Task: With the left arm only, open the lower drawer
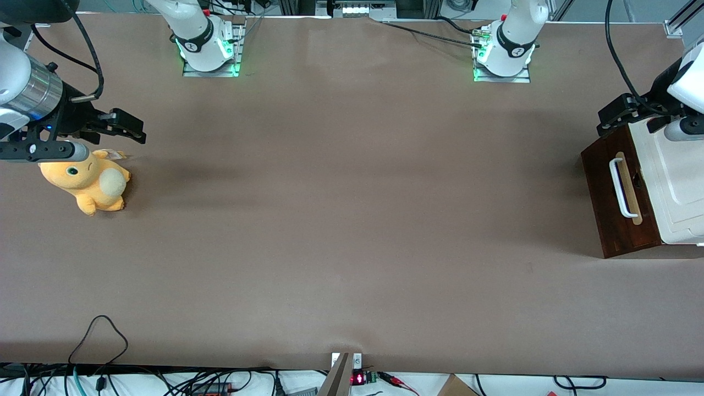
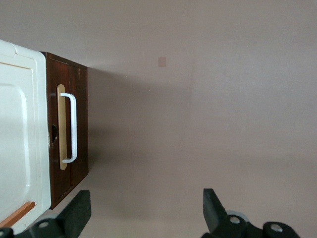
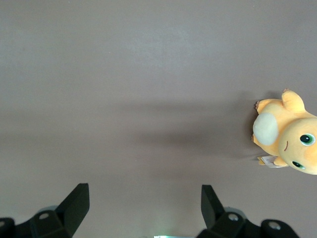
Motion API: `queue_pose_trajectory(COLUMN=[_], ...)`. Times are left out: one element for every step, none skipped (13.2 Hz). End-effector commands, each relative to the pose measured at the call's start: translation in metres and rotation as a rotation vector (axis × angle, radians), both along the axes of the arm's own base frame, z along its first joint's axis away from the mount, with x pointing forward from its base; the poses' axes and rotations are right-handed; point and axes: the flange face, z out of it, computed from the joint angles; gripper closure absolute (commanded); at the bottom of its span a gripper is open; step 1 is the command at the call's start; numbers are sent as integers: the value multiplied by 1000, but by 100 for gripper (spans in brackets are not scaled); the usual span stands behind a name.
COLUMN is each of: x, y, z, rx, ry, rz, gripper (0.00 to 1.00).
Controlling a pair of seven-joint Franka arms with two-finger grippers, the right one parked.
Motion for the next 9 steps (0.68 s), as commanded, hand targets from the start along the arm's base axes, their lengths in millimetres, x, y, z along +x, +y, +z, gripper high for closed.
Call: queue_pose_trajectory(x=[-5, -6, -6, -6, -5, -4, -3, -3, -4], y=[-2, -2, -2, -2, -2, -2, -1, 0, 4], z=[8, 8, 10, 10, 9, 5, 1, -8, -19], rx=[-23, -25, -22, -22, -22, -22, -22, -22, -22], ry=[0, 0, -3, -5, -3, 3, 9, 30, 56], rz=[-6, -6, -9, -6, -15, -17, -15, -11, 4], gripper=[0, 0, 0, 0, 0, 0, 0, 0, 0])
